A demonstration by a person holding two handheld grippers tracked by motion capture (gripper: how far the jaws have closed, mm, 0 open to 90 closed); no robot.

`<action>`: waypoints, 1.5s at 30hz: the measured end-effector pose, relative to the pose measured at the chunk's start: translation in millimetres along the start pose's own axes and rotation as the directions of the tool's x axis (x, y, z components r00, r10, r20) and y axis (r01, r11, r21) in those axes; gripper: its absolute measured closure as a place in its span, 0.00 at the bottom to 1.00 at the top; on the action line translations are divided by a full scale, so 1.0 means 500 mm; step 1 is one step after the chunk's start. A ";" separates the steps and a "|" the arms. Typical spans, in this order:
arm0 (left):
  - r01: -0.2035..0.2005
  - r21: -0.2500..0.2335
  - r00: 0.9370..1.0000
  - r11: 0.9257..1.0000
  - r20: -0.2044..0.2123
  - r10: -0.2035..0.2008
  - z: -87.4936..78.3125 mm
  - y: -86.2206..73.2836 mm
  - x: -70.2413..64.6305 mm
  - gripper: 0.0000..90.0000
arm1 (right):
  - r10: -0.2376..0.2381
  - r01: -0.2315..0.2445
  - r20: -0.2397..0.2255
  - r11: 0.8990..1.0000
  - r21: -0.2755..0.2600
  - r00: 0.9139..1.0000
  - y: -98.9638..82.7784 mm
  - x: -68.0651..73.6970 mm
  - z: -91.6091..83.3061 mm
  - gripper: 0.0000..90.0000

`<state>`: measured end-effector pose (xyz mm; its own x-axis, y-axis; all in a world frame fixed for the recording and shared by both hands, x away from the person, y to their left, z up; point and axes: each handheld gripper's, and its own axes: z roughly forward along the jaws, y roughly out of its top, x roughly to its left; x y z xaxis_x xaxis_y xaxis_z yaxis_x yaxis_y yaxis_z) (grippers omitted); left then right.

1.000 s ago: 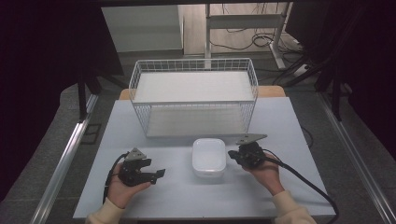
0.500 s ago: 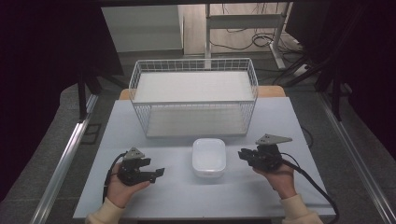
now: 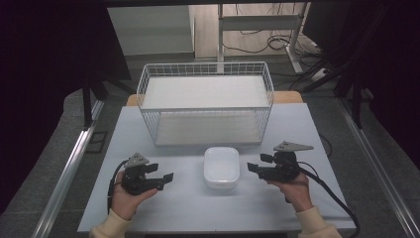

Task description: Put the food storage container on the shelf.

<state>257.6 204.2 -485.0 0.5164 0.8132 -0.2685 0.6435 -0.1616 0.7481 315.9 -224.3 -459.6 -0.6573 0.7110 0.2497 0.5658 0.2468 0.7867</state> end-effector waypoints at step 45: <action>0.147 0.127 0.958 0.981 0.230 -0.173 0.185 0.122 -0.051 0.35 | 0.120 -0.116 -0.026 0.984 0.138 0.992 0.021 0.030 0.103 0.39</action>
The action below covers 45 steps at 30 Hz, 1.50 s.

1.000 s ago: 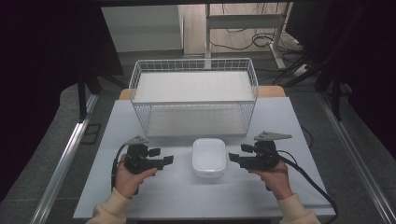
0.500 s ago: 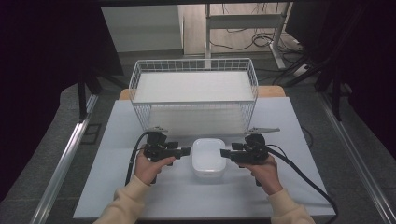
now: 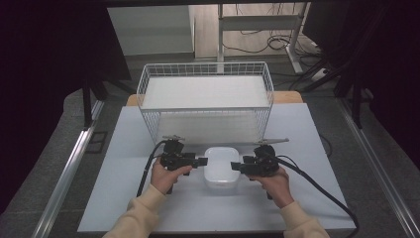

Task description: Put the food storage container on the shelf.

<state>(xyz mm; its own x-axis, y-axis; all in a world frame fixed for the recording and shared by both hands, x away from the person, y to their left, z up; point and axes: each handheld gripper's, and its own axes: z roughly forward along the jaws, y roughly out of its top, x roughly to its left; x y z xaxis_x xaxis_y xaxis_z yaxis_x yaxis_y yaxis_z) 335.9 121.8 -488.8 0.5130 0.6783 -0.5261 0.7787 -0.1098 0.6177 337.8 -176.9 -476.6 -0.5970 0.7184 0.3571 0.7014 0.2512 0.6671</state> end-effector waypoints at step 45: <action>0.049 -0.011 0.994 0.999 0.093 -0.048 -0.024 -0.027 -0.018 0.86 | 0.201 -0.206 -0.118 0.978 -0.029 0.972 -0.020 -0.008 -0.030 0.87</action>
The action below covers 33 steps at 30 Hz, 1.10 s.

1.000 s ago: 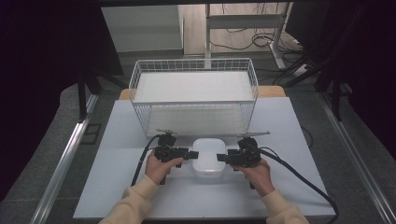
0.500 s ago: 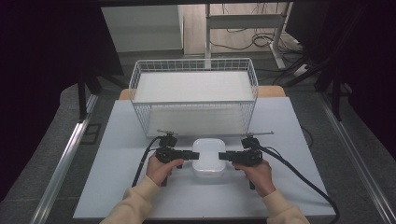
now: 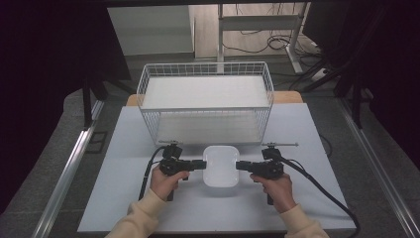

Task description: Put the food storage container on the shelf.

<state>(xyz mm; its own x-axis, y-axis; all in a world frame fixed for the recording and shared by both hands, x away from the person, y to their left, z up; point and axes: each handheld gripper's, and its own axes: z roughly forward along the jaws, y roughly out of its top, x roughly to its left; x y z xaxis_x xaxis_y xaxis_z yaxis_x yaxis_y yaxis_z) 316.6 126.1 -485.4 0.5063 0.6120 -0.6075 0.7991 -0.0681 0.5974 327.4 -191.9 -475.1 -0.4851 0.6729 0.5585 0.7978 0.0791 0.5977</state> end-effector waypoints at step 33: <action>-0.115 -0.069 0.993 0.991 -0.021 0.114 -0.050 0.012 -0.035 0.87 | -0.198 0.196 -0.005 0.974 -0.115 0.980 0.015 0.066 -0.046 0.89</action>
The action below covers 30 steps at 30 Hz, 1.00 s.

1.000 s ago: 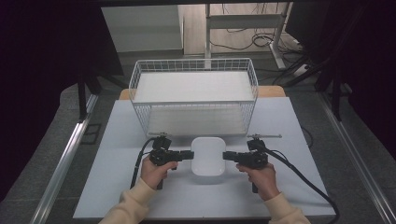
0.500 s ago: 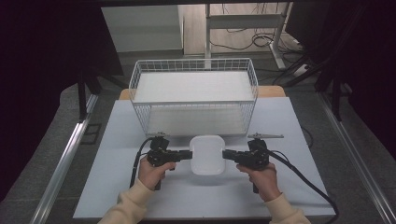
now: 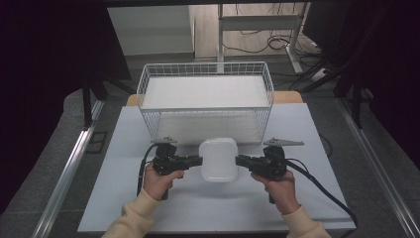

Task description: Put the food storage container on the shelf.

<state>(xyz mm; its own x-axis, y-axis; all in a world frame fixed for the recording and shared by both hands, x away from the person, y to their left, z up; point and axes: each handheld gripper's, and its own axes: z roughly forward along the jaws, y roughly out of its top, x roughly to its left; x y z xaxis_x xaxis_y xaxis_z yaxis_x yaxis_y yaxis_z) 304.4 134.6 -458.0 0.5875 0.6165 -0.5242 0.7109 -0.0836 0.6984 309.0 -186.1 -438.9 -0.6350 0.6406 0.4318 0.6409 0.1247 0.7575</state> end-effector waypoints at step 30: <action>-0.116 -0.093 0.993 0.989 -0.039 0.112 -0.087 0.111 -0.052 0.88 | -0.127 0.125 -0.010 0.987 -0.100 0.992 0.117 0.055 -0.034 0.89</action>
<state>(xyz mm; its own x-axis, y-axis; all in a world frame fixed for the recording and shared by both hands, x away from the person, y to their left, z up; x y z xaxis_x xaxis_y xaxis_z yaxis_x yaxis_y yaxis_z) 311.9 148.0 -384.5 0.6481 0.6333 -0.4229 0.5993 -0.0815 0.7964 321.7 -174.2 -374.4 -0.7154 0.6121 0.3370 0.5101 0.1279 0.8505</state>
